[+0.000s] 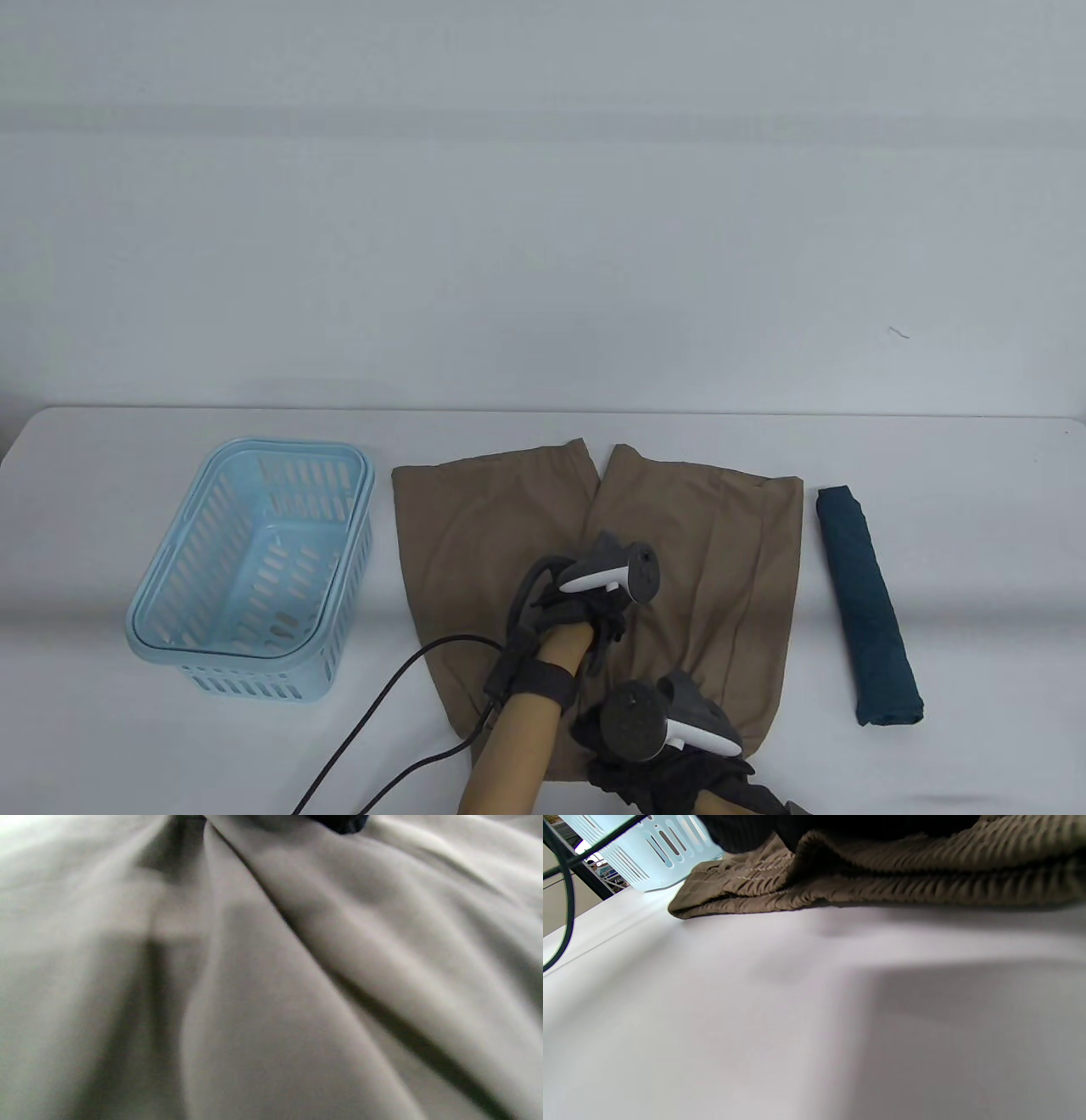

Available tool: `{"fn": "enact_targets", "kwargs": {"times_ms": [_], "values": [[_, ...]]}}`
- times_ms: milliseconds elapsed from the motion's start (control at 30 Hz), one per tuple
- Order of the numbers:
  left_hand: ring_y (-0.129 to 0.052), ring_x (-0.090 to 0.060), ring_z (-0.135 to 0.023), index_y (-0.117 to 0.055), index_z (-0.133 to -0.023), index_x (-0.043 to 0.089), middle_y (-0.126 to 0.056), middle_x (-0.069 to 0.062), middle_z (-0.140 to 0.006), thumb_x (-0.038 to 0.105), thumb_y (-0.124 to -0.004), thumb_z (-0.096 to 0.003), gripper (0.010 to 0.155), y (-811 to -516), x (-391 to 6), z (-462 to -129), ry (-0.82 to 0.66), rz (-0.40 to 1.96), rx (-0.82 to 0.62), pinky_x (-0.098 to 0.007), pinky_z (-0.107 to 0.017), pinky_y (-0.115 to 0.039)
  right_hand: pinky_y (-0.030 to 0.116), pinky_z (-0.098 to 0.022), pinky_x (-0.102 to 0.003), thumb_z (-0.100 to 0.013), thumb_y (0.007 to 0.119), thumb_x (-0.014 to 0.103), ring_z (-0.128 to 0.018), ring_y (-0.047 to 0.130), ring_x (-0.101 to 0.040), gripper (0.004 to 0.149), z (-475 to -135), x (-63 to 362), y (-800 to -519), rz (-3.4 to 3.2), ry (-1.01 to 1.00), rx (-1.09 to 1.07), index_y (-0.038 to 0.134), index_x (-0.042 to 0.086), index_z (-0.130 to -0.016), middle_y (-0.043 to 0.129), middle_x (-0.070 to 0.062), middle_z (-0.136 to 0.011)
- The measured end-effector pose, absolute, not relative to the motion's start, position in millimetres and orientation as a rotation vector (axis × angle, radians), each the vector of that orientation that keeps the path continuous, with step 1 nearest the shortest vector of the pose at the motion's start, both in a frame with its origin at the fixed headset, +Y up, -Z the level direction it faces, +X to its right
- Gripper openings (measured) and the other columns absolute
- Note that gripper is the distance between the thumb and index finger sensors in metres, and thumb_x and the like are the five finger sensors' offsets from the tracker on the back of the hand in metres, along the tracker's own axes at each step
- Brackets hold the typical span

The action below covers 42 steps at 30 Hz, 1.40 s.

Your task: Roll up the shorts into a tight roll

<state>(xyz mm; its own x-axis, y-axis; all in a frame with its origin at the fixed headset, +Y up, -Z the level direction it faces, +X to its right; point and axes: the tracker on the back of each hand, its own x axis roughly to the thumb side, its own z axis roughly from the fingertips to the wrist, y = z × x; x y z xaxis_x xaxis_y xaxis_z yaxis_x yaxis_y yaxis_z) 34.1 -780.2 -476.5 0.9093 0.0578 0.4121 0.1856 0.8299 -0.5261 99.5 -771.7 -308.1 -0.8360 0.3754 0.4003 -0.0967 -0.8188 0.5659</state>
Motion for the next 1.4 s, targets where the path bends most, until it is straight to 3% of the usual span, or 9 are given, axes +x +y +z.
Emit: {"fn": "enact_targets", "kwargs": {"times_ms": [367,933,1300,1400], "values": [[-0.032,-0.043,-0.107,-0.035,-0.108,0.022,-0.025,-0.011,-0.116,0.027,-0.055,-0.0576,0.054,-776.4,30.7,-479.6,-0.400,-0.023,-0.610,-0.066,-0.071,-0.023,0.040,-0.072,-0.058,-0.055,0.058,0.034,-0.102,0.037,-0.041,0.060,-308.7,100.9,-770.5,2.653,0.838,0.725,0.041,0.013,-0.108,0.034,-0.015,-0.114],[-0.038,-0.041,-0.102,-0.031,-0.107,0.025,-0.025,-0.011,-0.115,0.028,-0.060,-0.0570,0.057,-776.2,28.3,-474.6,-0.346,-0.106,-0.559,-0.067,-0.072,-0.032,0.042,-0.070,-0.066,-0.055,0.056,0.039,-0.098,0.050,-0.041,0.057,-316.3,111.7,-764.7,2.798,0.796,0.611,0.053,0.012,-0.105,0.051,-0.016,-0.107],[-0.049,-0.039,-0.096,-0.032,-0.107,0.024,-0.032,-0.015,-0.113,0.031,-0.061,-0.0565,0.058,-774.5,33.0,-472.3,-0.318,-0.197,-0.514,-0.063,-0.074,-0.037,0.039,-0.069,-0.070,-0.055,0.057,0.039,-0.099,0.054,-0.044,0.054,-323.1,122.9,-757.4,2.927,0.850,0.423,0.061,0.011,-0.101,0.057,-0.017,-0.105],[-0.050,-0.038,-0.096,-0.031,-0.107,0.021,-0.026,-0.019,-0.113,0.031,-0.058,-0.0561,0.058,-776.2,34.7,-468.9,-0.321,-0.231,-0.483,-0.062,-0.074,-0.037,0.037,-0.069,-0.070,-0.055,0.057,0.039,-0.099,0.052,-0.045,0.054,-323.7,125.1,-757.0,2.954,0.865,0.372,0.061,0.010,-0.101,0.056,-0.017,-0.106]]}}
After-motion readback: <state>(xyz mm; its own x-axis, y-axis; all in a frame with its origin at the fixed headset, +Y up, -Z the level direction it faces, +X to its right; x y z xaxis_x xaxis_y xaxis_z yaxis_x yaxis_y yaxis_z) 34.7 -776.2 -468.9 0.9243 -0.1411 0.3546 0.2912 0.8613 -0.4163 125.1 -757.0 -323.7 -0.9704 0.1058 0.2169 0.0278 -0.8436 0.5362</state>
